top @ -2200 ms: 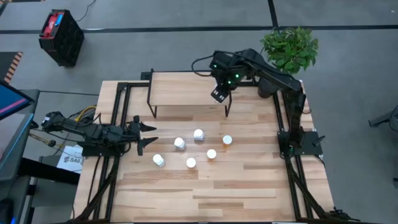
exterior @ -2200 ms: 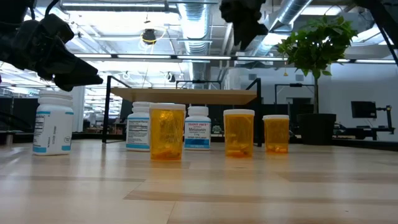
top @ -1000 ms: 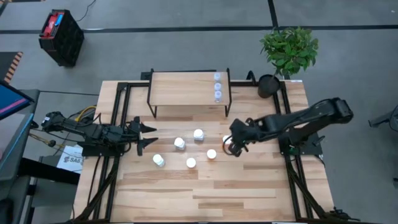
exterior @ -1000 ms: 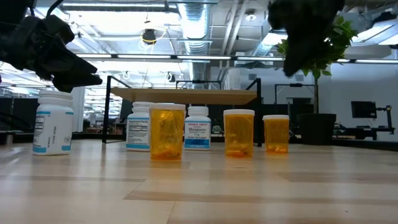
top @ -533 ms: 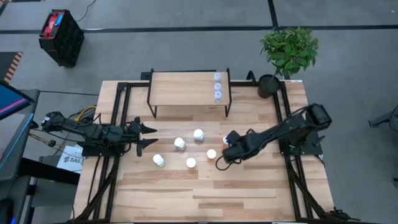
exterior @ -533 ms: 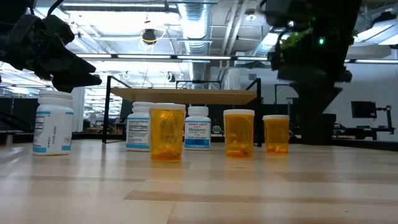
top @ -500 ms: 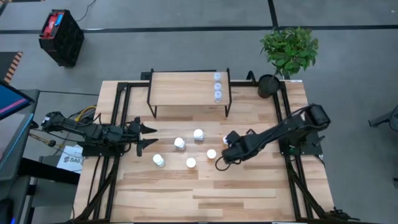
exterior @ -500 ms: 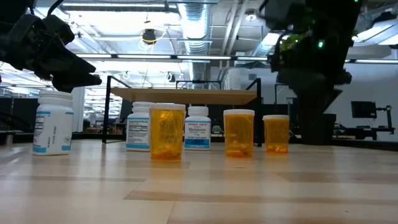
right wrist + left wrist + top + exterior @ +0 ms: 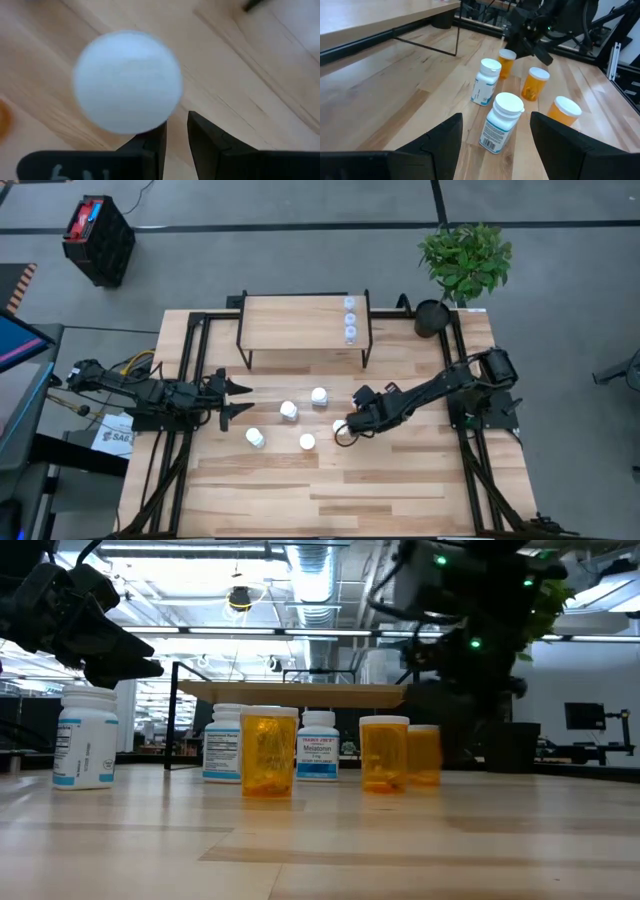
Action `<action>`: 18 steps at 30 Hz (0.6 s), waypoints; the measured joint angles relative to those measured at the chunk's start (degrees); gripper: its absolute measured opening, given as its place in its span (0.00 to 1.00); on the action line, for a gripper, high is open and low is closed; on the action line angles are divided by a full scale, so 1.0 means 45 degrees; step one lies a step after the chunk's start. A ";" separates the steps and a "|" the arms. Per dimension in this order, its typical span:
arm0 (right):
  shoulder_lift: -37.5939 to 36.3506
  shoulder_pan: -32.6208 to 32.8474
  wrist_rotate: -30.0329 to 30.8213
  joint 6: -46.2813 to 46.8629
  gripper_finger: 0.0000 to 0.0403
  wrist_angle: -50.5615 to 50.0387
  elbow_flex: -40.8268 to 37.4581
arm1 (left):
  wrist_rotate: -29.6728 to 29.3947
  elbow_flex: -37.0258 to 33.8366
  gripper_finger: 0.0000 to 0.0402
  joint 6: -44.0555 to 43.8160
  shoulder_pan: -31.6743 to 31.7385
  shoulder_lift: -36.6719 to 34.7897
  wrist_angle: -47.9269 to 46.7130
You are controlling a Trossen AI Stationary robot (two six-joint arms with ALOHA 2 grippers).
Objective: Pick and place medicine bottles onto shelf by color
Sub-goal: Put the top orange pill bottle on the shelf
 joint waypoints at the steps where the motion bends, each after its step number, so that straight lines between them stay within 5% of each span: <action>1: -0.0012 -0.0093 0.0067 -0.0367 0.24 0.0388 0.0000 | -0.0003 0.0000 0.55 0.0001 -0.0002 -0.0003 0.0002; 11: -0.0044 -0.1276 0.0000 -0.3721 0.24 0.3335 0.0102 | -0.0010 0.0000 0.55 -0.0001 -0.0004 -0.0003 -0.0001; 18: -0.0044 -0.1282 -0.0574 -0.3530 0.23 -0.1041 0.2342 | 0.0042 0.0000 0.55 0.0031 -0.0001 0.0000 -0.0025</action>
